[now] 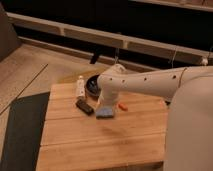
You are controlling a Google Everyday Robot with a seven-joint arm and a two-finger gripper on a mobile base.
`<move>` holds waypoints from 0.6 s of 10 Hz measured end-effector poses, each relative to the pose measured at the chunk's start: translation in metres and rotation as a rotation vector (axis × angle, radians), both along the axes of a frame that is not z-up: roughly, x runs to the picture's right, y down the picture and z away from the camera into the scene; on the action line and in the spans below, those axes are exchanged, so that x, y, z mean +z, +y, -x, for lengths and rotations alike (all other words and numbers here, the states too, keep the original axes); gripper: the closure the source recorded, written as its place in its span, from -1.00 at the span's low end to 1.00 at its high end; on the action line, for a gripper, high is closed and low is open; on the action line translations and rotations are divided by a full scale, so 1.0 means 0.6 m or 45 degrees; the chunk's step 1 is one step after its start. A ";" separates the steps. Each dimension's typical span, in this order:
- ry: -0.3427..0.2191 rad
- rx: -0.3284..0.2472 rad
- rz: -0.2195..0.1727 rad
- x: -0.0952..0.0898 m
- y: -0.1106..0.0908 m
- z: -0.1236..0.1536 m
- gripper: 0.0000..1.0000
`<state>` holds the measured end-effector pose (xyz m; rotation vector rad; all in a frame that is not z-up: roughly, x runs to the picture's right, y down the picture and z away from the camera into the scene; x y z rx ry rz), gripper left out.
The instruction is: Wipe the white sponge on the table
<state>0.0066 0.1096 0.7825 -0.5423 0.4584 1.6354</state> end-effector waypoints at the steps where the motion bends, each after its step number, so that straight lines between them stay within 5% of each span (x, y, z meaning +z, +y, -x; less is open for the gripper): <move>1: -0.001 0.000 0.000 0.000 0.000 0.001 -0.30; 6: 0.011 -0.118 -0.001 0.029 0.000 -0.007 -0.30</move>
